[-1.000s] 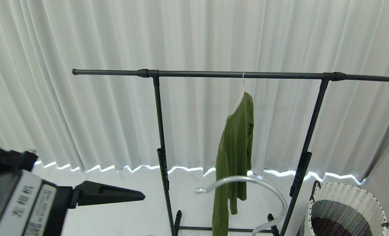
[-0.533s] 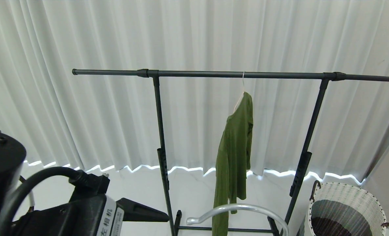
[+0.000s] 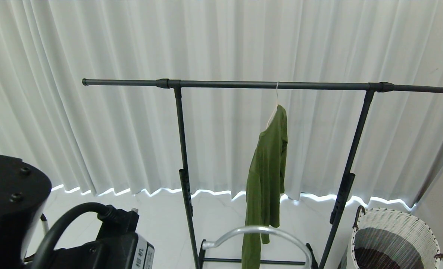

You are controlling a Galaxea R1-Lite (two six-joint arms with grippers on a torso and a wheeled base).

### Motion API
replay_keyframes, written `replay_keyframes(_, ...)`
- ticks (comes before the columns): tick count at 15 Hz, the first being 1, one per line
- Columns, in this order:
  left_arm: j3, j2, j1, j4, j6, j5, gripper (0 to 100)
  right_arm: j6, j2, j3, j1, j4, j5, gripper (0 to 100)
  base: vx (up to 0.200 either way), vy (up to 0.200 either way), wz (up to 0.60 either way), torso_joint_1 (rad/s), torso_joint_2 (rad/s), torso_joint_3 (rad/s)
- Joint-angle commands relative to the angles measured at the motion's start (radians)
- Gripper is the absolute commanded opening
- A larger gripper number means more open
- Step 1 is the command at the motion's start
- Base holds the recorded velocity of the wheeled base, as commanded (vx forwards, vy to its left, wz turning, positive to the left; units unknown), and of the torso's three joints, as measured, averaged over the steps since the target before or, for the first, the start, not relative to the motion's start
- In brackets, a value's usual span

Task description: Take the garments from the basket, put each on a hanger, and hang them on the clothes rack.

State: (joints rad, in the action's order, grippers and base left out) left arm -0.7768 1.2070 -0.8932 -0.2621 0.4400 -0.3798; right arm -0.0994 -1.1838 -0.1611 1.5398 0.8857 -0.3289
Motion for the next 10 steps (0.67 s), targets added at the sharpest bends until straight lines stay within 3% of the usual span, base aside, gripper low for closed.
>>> replay_keyframes(1,0.001,0.002,0.000,0.001,0.000,0.001,0,0.000,0.001,0.000,0.000,0.001,0.001,0,0.000,0.000,0.00,0.000,0.00,0.000)
replay_keyframes(3,0.001,0.005,0.002,0.001,0.000,0.001,0,0.003,0.001,0.002,0.000,-0.001,0.001,0,0.000,0.000,0.00,0.000,0.00,0.000)
replay_keyframes(4,0.001,0.005,0.002,0.001,0.000,0.004,0,0.003,0.001,0.000,0.000,-0.001,0.001,100,0.000,0.000,0.00,0.000,0.00,0.000)
replay_keyframes(7,0.007,0.000,0.003,0.001,0.002,0.024,0,0.017,0.004,0.002,-0.009,-0.001,-0.005,100,0.000,0.000,0.00,0.000,0.00,0.000)
replay_keyframes(10,0.040,0.000,0.014,0.001,0.002,0.193,0,0.026,0.018,0.003,-0.087,-0.002,-0.005,100,0.000,0.000,0.00,0.000,0.00,0.000)
